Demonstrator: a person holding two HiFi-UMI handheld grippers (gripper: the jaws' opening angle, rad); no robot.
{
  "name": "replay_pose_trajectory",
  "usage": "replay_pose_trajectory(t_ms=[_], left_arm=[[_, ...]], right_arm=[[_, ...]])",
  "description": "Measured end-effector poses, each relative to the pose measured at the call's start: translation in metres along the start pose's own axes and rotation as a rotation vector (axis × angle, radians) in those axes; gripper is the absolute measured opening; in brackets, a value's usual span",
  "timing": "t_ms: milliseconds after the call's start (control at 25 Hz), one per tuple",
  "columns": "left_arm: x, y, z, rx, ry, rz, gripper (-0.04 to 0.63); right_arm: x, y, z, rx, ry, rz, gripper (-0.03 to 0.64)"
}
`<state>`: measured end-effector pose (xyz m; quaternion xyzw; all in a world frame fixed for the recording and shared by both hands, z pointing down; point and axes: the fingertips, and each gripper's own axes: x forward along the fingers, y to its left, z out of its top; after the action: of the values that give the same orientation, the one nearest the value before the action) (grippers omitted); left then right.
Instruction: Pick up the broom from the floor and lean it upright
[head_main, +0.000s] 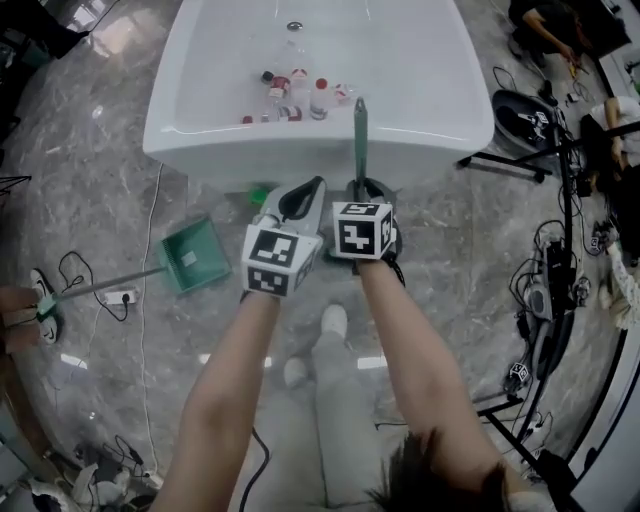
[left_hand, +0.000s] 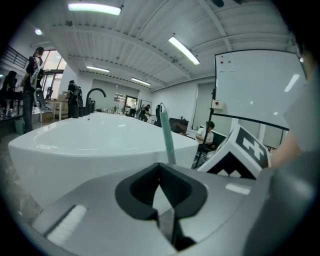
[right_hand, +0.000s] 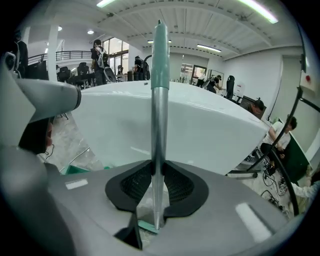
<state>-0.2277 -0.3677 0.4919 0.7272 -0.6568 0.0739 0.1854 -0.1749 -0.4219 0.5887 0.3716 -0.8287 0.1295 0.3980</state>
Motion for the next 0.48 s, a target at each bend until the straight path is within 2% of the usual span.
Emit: replay_pose_trajectory(t_ms=[200, 360, 480], left_arm=[[0.009, 0.016, 0.007, 0.023, 0.011, 0.019, -0.002], [0.006, 0.030, 0.007, -0.005, 0.014, 0.042, -0.002], [0.002, 0.038, 0.006, 0.000, 0.024, 0.043, -0.002]], right_arm=[[0.013, -0.001, 0.006, 0.007, 0.023, -0.028, 0.081], [0.017, -0.003, 0.007, 0.021, 0.037, -0.047, 0.083], [0.018, -0.004, 0.008, 0.029, 0.030, -0.080, 0.084]])
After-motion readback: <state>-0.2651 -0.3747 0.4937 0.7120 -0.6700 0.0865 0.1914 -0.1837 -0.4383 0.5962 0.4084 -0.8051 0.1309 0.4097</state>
